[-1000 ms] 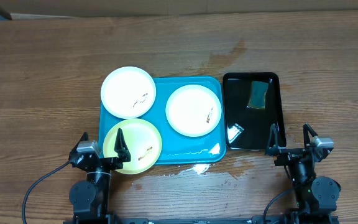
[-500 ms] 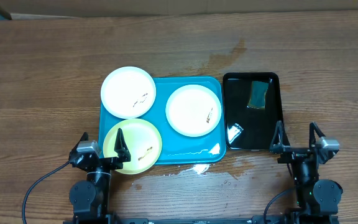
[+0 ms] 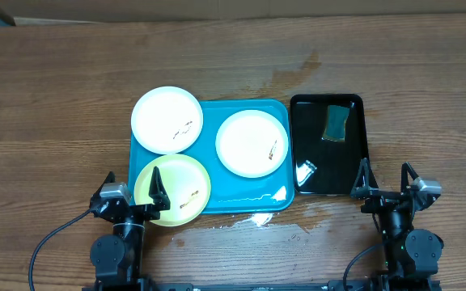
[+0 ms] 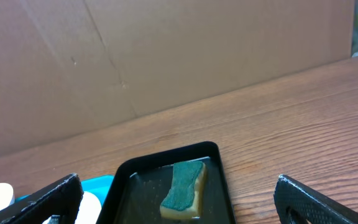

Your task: Clean dirty plates on tray and stack at the side

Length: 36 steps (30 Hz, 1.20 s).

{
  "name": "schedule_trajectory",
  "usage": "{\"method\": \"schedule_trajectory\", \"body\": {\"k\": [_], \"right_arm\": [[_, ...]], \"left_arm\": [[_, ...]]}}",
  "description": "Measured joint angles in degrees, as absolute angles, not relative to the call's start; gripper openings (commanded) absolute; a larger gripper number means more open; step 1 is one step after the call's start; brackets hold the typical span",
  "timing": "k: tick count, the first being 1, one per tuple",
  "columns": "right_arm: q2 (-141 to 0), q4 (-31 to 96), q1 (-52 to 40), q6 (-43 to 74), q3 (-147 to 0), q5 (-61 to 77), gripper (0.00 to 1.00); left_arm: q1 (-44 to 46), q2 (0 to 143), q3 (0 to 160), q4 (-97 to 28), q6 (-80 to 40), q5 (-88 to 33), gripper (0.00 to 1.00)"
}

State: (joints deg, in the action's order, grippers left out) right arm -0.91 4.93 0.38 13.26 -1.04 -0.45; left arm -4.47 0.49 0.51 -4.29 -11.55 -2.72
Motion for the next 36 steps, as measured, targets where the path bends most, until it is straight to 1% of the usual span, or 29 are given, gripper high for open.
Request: {"method": "schedule_trajectory", "body": {"k": [6,10,12,15,18,20,22,25,30,32,34,36], "right_arm": [[-0.91,5.28,0.38,13.30,-1.04,-0.34,1.00],[-0.93,9.08,0.40,13.30,-1.78,1.50,1.00],[-1.41,11.40,0.40,13.37,-4.21,3.36,1.00],[-5.26,16.29,0.38,13.45,-13.39,5.54,1.00],[-12.82,22.15,0.40,13.19,-25.74,6.50,1.00],[-20.01,28.95,0.40,12.84,-34.92,6.85,1.00],[-30.37,40.73,0.40,12.40,-46.81,7.29,1.00],[-44.14,54.96,0.40,12.10,-61.54,7.46,1.00],[-65.08,71.37,0.38,11.94,-82.30,10.02,1.00],[-69.14,73.30,0.40,11.94,-85.54,10.72,1.00],[-72.53,73.91,0.40,11.94,-87.00,11.51,0.95],[-75.40,74.67,0.40,11.97,-87.18,11.99,0.94]], "left_arm": [[-4.47,0.49,0.51,-4.32,-11.55,-2.72,1.00],[-4.47,0.49,0.51,-4.32,-11.55,-2.74,1.00],[-4.47,0.49,0.51,-4.32,-11.55,-2.74,1.00],[-4.47,0.49,0.51,-4.32,-11.55,-2.72,1.00],[-4.47,0.49,0.51,-4.32,-11.55,-2.72,1.00],[-4.47,0.49,0.51,-4.34,-11.55,-2.70,1.00],[-4.47,0.49,0.51,-4.32,-11.55,-2.70,1.00],[-4.47,0.49,0.51,-4.34,-11.55,-2.70,1.00],[-4.47,0.49,0.51,-4.32,-11.55,-2.70,1.00],[-4.47,0.49,0.51,-4.32,-11.53,-2.70,1.00],[-4.47,0.49,0.51,-4.32,-11.53,-2.72,0.99],[-4.47,0.49,0.51,-4.32,-11.53,-2.70,1.00]]}}
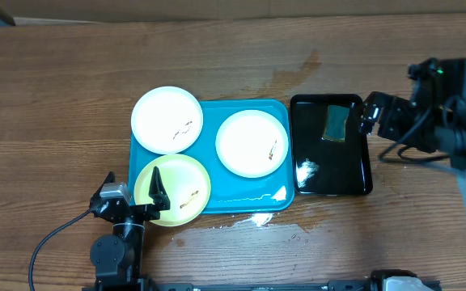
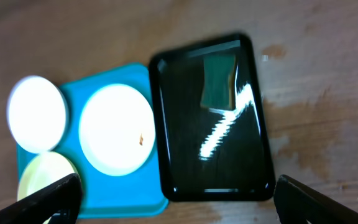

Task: Clean dirty plates on tray and stack at the side
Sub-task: 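Move right gripper to the sponge and left gripper to the white plate rim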

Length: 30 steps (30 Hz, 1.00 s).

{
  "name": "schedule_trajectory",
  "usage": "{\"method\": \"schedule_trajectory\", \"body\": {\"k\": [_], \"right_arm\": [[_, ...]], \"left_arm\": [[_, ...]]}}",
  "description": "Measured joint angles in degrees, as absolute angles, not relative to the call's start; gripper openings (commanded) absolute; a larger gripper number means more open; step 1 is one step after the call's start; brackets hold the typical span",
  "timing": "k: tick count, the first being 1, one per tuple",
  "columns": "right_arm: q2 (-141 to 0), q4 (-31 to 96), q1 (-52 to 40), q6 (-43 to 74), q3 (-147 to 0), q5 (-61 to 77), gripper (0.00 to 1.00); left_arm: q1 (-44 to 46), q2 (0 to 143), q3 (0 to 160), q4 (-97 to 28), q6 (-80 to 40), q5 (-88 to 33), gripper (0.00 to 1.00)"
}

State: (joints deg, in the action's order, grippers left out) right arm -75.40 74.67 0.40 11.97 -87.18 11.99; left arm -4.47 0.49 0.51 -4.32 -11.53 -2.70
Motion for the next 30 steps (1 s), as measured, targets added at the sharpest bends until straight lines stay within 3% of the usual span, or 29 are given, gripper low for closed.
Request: {"method": "schedule_trajectory", "body": {"k": [5,7,17,24,30], "right_arm": [[-79.29,76.27,0.40,11.70,-87.18,12.27,0.95],[-79.35,76.29,0.40,11.31,-87.18,12.27,1.00],[-79.26,76.69,0.40,10.48,-87.18,12.69,1.00],[-79.26,75.07,0.38,10.44,-87.18,12.69,0.99],[-79.26,74.87,0.40,10.17,-87.20,11.92,0.82]], "left_arm": [[-4.47,0.49,0.51,-4.32,-11.53,-2.72,1.00],[-4.47,0.49,0.51,-4.32,-11.53,-2.70,1.00],[-4.47,0.49,0.64,-3.11,-11.55,-3.53,1.00],[-4.47,0.64,10.15,-12.62,-11.64,-7.99,1.00],[-4.47,6.11,24.84,-18.96,-11.66,-11.38,1.00]]}}
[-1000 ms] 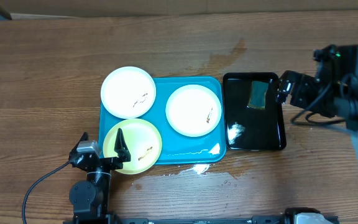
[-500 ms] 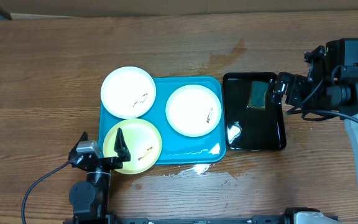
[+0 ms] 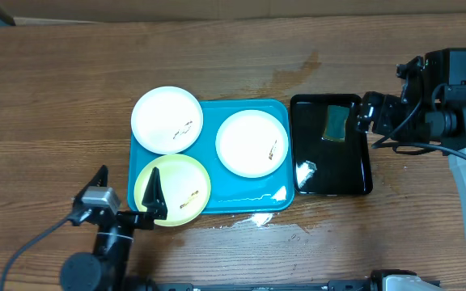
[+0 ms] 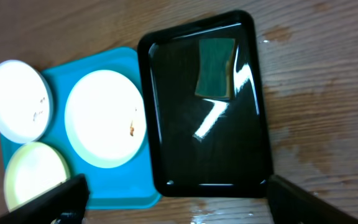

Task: Clean dirty plates on tray and stack at the side
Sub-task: 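Move right gripper to the sponge and left gripper to the white plate rim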

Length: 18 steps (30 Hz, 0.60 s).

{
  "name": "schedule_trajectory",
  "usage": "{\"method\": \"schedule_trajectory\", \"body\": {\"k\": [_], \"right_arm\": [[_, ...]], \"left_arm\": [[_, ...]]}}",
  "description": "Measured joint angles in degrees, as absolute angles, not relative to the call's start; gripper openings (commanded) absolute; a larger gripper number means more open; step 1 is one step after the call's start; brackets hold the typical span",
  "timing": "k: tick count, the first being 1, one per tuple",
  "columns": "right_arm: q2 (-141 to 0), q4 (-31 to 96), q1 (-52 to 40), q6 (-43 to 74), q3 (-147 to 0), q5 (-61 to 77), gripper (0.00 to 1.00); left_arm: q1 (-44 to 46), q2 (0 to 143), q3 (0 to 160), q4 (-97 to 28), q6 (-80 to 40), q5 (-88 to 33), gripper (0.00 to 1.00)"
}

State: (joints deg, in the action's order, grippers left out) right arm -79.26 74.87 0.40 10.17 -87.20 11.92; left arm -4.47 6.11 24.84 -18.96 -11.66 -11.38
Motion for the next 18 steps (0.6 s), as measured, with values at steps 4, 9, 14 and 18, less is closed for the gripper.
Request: {"method": "schedule_trajectory", "body": {"k": [4,9,14,18], "right_arm": [[-79.26,73.71,0.38,10.52,-87.20,10.98,0.79],[-79.26,72.90,-0.21,10.52,-87.22,10.11,0.79],[-79.68,69.45,-3.77,10.46,-86.26,8.62,0.81],[-82.94,65.93,-6.15,10.87,-84.68,7.16,0.82]], "left_arm": [[-4.47,17.54,37.80,-29.41,-11.73,-15.22,1.00],[-4.47,41.06,58.67,-49.52,-10.74,-20.51,1.00],[-4.47,61.76,75.35,-59.29,-9.91,-27.99,0.98],[-4.21,72.84,79.81,-56.84,-9.02,-35.77,0.63]]}}
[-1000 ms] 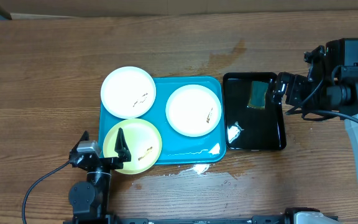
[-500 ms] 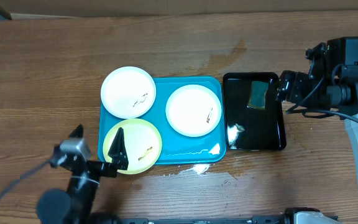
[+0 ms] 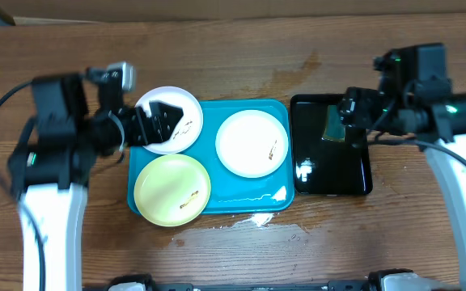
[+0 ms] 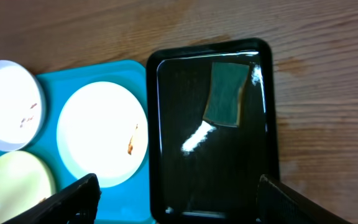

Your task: Clean dirty plates on tray and stack at the side

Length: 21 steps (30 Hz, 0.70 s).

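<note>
A blue tray carries three dirty plates. One white plate overhangs its back left corner, another white plate lies at the right, and a yellow-green plate sits at the front left. All three have small brown food marks. My left gripper hovers open over the back left white plate. My right gripper hangs open above the black tray, close to the green sponge. In the right wrist view the sponge lies in the black tray, and the open gripper holds nothing.
A film of water glints in the black tray. A wet patch spreads on the wood in front of the blue tray. Cardboard lines the table's back edge. Bare wooden table lies on both sides of the trays.
My left arm has risen from the table's front edge and now reaches over the back left white plate. The right gripper has shifted left, further over the black tray.
Both arms first rested at the table's front edge with open grippers. Then the right arm was up at the right of the black tray, looking down on it. Later the left arm stood slightly raised. Now each gripper hangs over its target area, and no plate has moved.
</note>
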{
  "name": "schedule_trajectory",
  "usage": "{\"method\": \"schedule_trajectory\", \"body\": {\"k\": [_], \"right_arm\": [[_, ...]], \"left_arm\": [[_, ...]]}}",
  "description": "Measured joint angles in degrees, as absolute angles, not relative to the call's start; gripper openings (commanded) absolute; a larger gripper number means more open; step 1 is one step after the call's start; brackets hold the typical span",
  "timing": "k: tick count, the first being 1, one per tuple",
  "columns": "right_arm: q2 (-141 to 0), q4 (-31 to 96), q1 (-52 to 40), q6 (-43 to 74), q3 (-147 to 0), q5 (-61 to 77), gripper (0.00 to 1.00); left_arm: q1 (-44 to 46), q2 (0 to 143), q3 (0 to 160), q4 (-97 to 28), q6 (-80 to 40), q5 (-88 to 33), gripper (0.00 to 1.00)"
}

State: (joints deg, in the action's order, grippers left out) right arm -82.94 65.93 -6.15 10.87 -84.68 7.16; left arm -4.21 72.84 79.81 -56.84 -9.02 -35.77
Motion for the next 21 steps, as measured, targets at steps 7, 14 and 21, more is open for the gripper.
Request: {"method": "schedule_trajectory", "body": {"k": [7,14,21], "right_arm": [[-91.61,62.98,-6.37,12.80,-83.88,6.20,0.83],[-97.67,58.30,-6.37,13.34,-83.88,5.30,0.82],[-105.95,56.45,-6.37,13.50,-83.88,3.97,0.80]], "left_arm": [[0.49,86.41,79.99,-54.02,-8.12,-38.24,0.50],[10.70,95.11,79.99,-49.50,-7.94,-26.72,0.72],[17.34,101.51,79.99,-43.81,-7.92,-18.41,0.71]]}}
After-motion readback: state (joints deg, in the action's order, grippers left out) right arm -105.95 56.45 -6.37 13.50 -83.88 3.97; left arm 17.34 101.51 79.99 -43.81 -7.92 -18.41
